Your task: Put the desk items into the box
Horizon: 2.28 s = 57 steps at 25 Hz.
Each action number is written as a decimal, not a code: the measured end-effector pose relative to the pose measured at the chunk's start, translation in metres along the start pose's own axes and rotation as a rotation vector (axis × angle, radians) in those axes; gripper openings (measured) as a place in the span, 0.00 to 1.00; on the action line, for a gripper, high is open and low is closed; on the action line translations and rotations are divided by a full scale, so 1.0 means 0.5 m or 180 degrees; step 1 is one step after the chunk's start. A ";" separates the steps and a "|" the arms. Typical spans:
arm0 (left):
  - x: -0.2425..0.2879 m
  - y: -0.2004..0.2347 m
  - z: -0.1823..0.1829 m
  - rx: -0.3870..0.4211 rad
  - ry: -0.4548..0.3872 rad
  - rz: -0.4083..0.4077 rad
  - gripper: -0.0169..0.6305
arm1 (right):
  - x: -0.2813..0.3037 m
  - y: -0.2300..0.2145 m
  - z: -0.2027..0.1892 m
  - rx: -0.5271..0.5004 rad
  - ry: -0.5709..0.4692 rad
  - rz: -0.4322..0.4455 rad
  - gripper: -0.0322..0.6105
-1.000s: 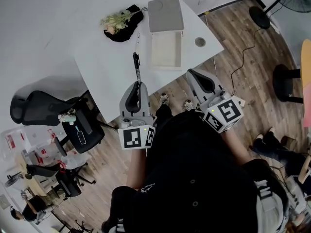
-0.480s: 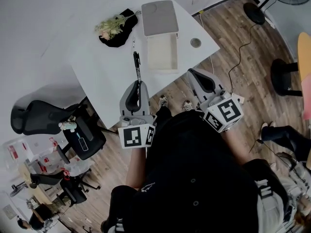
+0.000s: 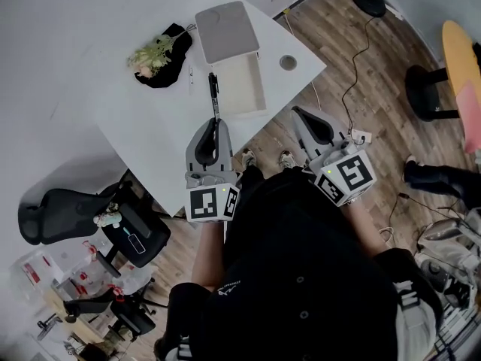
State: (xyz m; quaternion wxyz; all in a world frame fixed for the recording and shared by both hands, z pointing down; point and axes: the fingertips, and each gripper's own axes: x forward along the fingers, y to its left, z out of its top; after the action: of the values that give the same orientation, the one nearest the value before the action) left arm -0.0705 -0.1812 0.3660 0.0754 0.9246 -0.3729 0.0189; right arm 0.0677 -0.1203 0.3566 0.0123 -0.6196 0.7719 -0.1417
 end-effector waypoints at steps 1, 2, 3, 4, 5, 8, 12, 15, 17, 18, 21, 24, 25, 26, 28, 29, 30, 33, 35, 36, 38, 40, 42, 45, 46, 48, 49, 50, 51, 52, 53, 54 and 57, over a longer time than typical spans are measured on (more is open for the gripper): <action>0.008 0.002 -0.003 -0.0006 0.0010 -0.0041 0.09 | 0.000 -0.003 -0.001 -0.0003 -0.0005 -0.0051 0.05; 0.016 0.005 -0.007 -0.0014 0.0025 -0.0077 0.09 | 0.000 -0.005 -0.001 -0.0005 -0.0010 -0.0098 0.05; 0.023 0.008 -0.011 -0.0027 0.0042 -0.0108 0.09 | 0.000 -0.007 -0.001 -0.0006 -0.0016 -0.0143 0.05; 0.031 0.011 -0.017 -0.0046 0.0063 -0.0135 0.09 | 0.000 -0.009 -0.001 -0.0006 -0.0022 -0.0186 0.05; 0.038 0.014 -0.024 -0.0068 0.0088 -0.0159 0.09 | -0.001 -0.011 -0.001 -0.0009 -0.0027 -0.0230 0.05; 0.058 0.026 -0.048 -0.0122 0.0188 -0.0217 0.09 | -0.001 -0.015 0.000 -0.0025 -0.0028 -0.0357 0.05; 0.084 0.038 -0.083 -0.0129 0.0359 -0.0321 0.09 | 0.002 -0.023 0.001 -0.0023 -0.0023 -0.0506 0.05; 0.104 0.046 -0.113 -0.0132 0.0484 -0.0398 0.09 | 0.005 -0.030 -0.003 -0.0014 -0.0010 -0.0618 0.05; 0.116 0.051 -0.134 -0.0131 0.0564 -0.0442 0.09 | 0.008 -0.032 -0.006 -0.0009 -0.0003 -0.0678 0.05; 0.123 0.053 -0.144 -0.0132 0.0604 -0.0462 0.09 | 0.011 -0.033 -0.007 -0.0012 0.0004 -0.0704 0.05; 0.142 0.061 -0.174 -0.0139 0.0735 -0.0516 0.09 | 0.022 -0.032 -0.010 -0.0060 0.0036 -0.0775 0.05; 0.158 0.066 -0.205 -0.0139 0.0868 -0.0577 0.09 | 0.030 -0.028 -0.016 -0.0085 0.0072 -0.0831 0.05; 0.163 0.066 -0.214 -0.0139 0.0906 -0.0601 0.09 | 0.032 -0.028 -0.019 -0.0080 0.0081 -0.0850 0.05; 0.168 0.067 -0.223 -0.0139 0.0941 -0.0624 0.09 | 0.033 -0.029 -0.021 -0.0075 0.0089 -0.0870 0.05; 0.180 0.070 -0.241 -0.0136 0.1011 -0.0662 0.09 | 0.037 -0.032 -0.025 -0.0065 0.0100 -0.0913 0.05; 0.185 0.072 -0.251 -0.0136 0.1050 -0.0676 0.09 | 0.038 -0.034 -0.026 -0.0058 0.0106 -0.0937 0.05; 0.191 0.074 -0.261 -0.0137 0.1094 -0.0690 0.09 | 0.039 -0.037 -0.028 -0.0050 0.0114 -0.0961 0.05; 0.209 0.078 -0.295 -0.0134 0.1239 -0.0718 0.09 | 0.040 -0.044 -0.032 -0.0024 0.0134 -0.1034 0.05; 0.221 0.083 -0.321 -0.0134 0.1356 -0.0715 0.09 | 0.042 -0.048 -0.034 -0.0015 0.0145 -0.1072 0.05; 0.227 0.086 -0.335 -0.0147 0.1427 -0.0708 0.09 | 0.043 -0.049 -0.035 -0.0011 0.0153 -0.1088 0.05; 0.237 0.091 -0.362 -0.0203 0.1565 -0.0695 0.09 | 0.043 -0.053 -0.038 0.0000 0.0176 -0.1124 0.05; 0.247 0.096 -0.385 -0.0263 0.1669 -0.0682 0.09 | 0.042 -0.059 -0.040 0.0012 0.0192 -0.1169 0.05; 0.255 0.101 -0.405 -0.0294 0.1752 -0.0667 0.09 | 0.043 -0.066 -0.041 0.0023 0.0195 -0.1216 0.05; 0.267 0.105 -0.433 -0.0323 0.1871 -0.0648 0.09 | 0.041 -0.075 -0.043 0.0025 0.0200 -0.1285 0.05; 0.270 0.105 -0.444 -0.0331 0.1916 -0.0646 0.09 | 0.039 -0.078 -0.044 0.0025 0.0202 -0.1308 0.05; 0.275 0.105 -0.466 -0.0351 0.2018 -0.0650 0.09 | 0.036 -0.081 -0.045 0.0028 0.0200 -0.1356 0.05; 0.278 0.105 -0.478 -0.0370 0.2074 -0.0651 0.09 | 0.034 -0.084 -0.045 0.0030 0.0198 -0.1382 0.05; 0.280 0.104 -0.489 -0.0399 0.2133 -0.0647 0.09 | 0.031 -0.087 -0.046 0.0032 0.0197 -0.1409 0.05; 0.282 0.104 -0.501 -0.0438 0.2194 -0.0634 0.09 | 0.028 -0.090 -0.047 0.0035 0.0199 -0.1439 0.05; 0.284 0.104 -0.512 -0.0479 0.2254 -0.0610 0.09 | 0.025 -0.093 -0.047 0.0039 0.0201 -0.1469 0.05; 0.286 0.106 -0.523 -0.0515 0.2310 -0.0576 0.09 | 0.022 -0.096 -0.047 0.0044 0.0203 -0.1497 0.05; 0.288 0.108 -0.533 -0.0537 0.2360 -0.0540 0.09 | 0.019 -0.098 -0.047 0.0048 0.0203 -0.1523 0.05; 0.293 0.111 -0.556 -0.0570 0.2471 -0.0496 0.09 | 0.012 -0.102 -0.049 0.0058 0.0199 -0.1582 0.05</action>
State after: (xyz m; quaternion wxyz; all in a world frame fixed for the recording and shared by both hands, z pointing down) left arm 0.0027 -0.2784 0.6610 0.2921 0.8640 -0.2458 0.3282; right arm 0.1100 -0.1308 0.3931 -0.0413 -0.7855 0.5946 -0.1665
